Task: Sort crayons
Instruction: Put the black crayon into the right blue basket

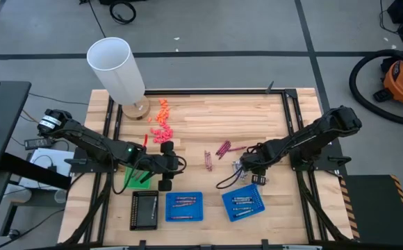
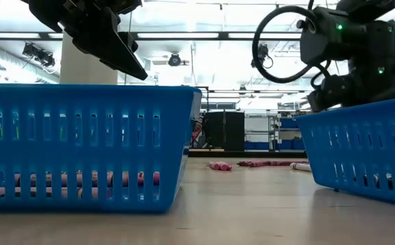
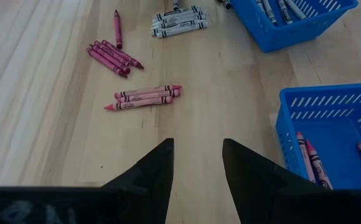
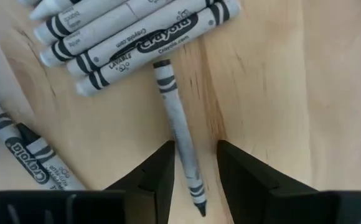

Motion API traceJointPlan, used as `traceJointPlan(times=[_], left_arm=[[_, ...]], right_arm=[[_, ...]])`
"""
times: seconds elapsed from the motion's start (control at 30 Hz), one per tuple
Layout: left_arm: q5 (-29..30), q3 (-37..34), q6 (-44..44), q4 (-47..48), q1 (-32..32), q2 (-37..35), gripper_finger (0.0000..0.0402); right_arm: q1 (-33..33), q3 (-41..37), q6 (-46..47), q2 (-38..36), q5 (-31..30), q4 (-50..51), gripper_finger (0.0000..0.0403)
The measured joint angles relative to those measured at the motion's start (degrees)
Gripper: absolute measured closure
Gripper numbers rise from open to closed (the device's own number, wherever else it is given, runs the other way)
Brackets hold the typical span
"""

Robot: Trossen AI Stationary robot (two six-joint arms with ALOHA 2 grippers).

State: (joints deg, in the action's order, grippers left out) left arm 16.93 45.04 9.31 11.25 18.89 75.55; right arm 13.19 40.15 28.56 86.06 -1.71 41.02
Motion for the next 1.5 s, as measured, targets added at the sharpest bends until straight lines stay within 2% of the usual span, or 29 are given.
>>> traceJointPlan(times=[0.23,0.47,0.6,0.7,0.83,1.23,1.5], left_arm=[[0.0,0.0,-0.72,0.0,-0.01,0.0,0.0253],[0.0,0.0,-0.71,-0.01,-0.01,0.02,0.0253],[0.0,0.0,-0.52,-0.04,-0.01,0.02,0.0253],[0.0,0.0,-0.45,-0.15,0.0,0.02,0.0253],[0.0,0.0,-0.38,-0.31,0.0,0.02,0.0253],[0.0,0.0,0.29,-0.26,-0.02,0.02,0.0253],[0.0,0.0,1.39,-1.39,0.0,0.12,0.0253]], right_arm=[[0.09,-1.6,1.46,-0.19,-2.09,-1.41,0.0287],[0.08,-1.54,0.35,-0.09,-2.1,-1.26,0.0331],[0.02,-0.34,0.05,0.05,-2.32,0.16,0.0355],[-0.13,1.07,-0.57,0.31,-5.33,4.57,0.0366],[-0.06,4.11,-0.61,0.2,-8.75,9.1,0.0367],[0.79,15.15,-2.54,0.12,-11.26,17.6,0.0363],[3.82,22.39,-4.97,0.07,-14.01,14.94,0.0363]])
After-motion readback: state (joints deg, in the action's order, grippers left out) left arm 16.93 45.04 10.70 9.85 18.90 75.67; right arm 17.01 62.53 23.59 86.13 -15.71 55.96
